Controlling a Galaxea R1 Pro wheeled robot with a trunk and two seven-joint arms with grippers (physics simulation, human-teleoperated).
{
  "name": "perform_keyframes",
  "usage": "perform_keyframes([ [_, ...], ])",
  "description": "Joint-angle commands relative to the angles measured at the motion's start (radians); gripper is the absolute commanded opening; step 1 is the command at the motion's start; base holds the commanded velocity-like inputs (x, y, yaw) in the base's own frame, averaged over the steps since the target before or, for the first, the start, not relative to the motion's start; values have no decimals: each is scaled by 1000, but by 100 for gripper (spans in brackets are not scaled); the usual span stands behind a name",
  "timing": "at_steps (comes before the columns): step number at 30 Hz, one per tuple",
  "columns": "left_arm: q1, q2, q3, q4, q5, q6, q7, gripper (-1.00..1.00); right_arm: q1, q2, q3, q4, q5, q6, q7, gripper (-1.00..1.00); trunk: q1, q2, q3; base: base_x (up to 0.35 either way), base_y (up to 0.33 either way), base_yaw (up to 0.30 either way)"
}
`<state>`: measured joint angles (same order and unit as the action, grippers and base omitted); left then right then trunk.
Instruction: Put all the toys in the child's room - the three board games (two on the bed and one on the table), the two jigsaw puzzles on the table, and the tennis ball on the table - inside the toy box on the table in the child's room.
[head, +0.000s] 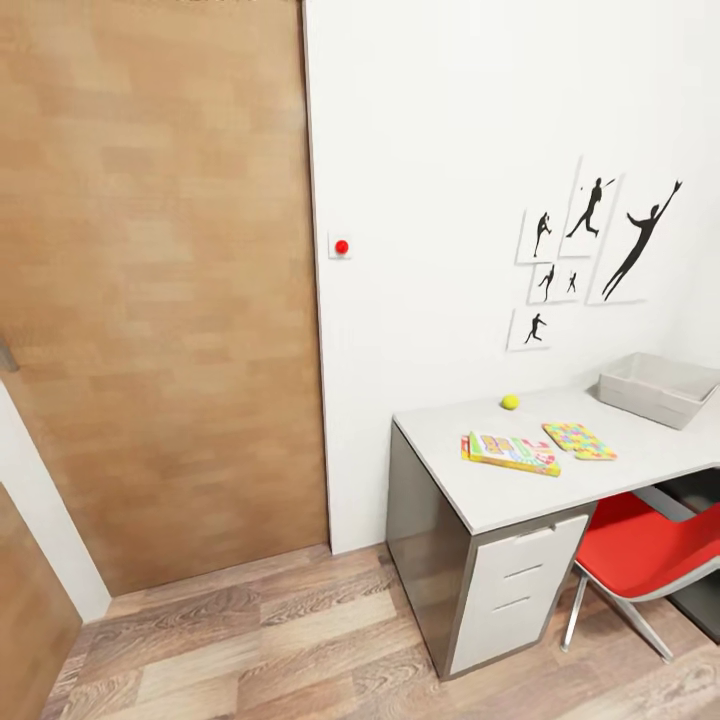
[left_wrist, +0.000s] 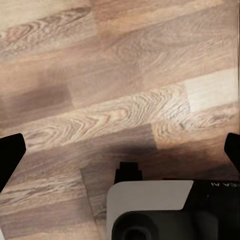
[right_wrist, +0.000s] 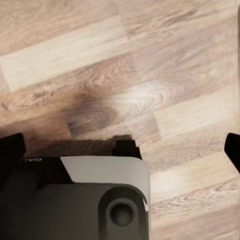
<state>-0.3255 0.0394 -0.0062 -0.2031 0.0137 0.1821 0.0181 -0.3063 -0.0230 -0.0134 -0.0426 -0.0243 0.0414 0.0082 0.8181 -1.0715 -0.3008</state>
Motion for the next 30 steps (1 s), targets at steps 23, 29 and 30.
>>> perform_keyframes([
  [23,-24,11,-3,7,3,-107,-10,100,-15,18,-13,-72,-8,112,-2,100,-88,161,71,0,0,-30],
  [29,-23,10,-5,7,3,-120,-10,100,-13,7,-14,-68,-9,112,-2,100,-92,168,74,0,0,-249],
  [30,-23,10,-5,7,3,-121,-10,100,-13,7,-14,-68,-9,112,-2,100,-92,168,74,0,0,-272],
])
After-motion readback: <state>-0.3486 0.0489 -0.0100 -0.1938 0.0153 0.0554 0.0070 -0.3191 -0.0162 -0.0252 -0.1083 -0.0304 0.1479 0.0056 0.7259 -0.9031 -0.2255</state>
